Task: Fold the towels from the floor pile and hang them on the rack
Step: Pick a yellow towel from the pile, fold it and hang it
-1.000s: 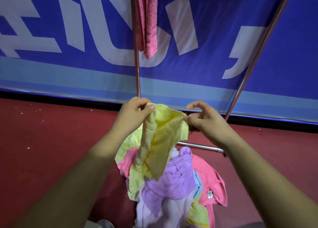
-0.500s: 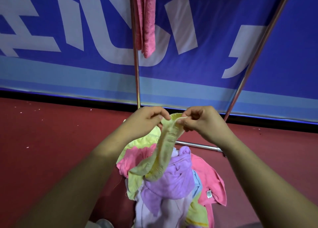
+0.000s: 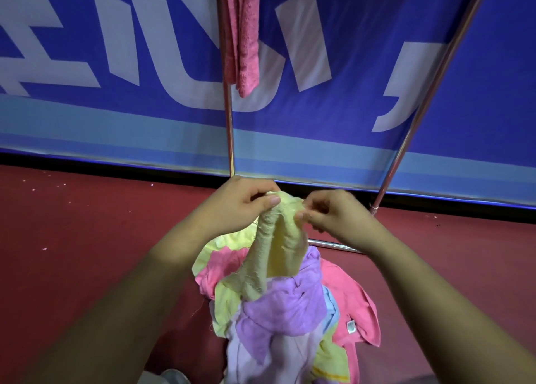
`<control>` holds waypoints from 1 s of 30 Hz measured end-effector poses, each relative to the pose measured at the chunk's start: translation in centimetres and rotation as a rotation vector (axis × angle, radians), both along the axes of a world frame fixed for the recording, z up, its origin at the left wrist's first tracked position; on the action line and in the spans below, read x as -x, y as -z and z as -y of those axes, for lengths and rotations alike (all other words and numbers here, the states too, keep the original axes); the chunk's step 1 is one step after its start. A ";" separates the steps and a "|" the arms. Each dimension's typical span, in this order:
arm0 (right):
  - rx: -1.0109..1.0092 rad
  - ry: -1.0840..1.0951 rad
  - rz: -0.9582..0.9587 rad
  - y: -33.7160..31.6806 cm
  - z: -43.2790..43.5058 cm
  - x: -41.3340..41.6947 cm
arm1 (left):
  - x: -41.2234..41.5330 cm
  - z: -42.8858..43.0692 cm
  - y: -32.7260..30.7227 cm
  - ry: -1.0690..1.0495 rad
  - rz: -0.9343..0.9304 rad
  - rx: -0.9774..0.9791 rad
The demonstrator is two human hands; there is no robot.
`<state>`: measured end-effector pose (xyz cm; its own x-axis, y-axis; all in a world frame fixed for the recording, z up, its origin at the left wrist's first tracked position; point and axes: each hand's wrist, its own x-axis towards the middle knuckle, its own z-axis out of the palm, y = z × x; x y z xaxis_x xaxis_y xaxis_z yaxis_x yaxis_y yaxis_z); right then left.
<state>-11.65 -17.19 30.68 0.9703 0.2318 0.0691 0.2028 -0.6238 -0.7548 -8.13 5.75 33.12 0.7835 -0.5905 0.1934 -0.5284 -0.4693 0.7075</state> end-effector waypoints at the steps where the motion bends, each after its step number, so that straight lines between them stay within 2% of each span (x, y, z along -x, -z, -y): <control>1: 0.074 -0.059 -0.031 0.5 0.2 -0.1 | 0.0 -0.2 -0.3 0.012 -0.014 0.017; 5: 0.221 -0.189 -0.185 2.0 0.8 -0.4 | -0.3 -1.6 -1.1 0.036 -0.127 0.104; 9: 0.215 -0.148 -0.182 1.2 1.8 -0.5 | -0.9 -2.9 -0.9 -0.135 -0.050 0.040; 13: -0.077 0.081 0.015 -0.3 1.9 -0.6 | -1.8 -3.5 -0.4 -0.427 0.038 0.107; 16: -0.365 0.167 0.001 -1.5 1.5 -0.4 | -1.9 -3.1 -0.7 -0.539 0.067 0.198; 20: -0.543 0.174 -0.006 -2.0 1.8 -0.4 | -1.2 -2.5 -1.8 -0.521 0.084 0.231; 24: -0.489 0.174 0.044 -2.8 2.4 0.0 | -1.1 -2.7 -2.1 -0.436 0.005 0.305; 30: -0.394 0.285 0.214 -6.1 2.3 -0.1 | -1.3 -2.2 -5.1 -0.382 0.010 0.350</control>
<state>-11.51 -19.44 36.76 0.9456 -0.1226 0.3012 0.2417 -0.3545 -0.9032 -6.81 7.97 38.26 0.9277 -0.1610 0.3367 -0.3730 -0.3666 0.8523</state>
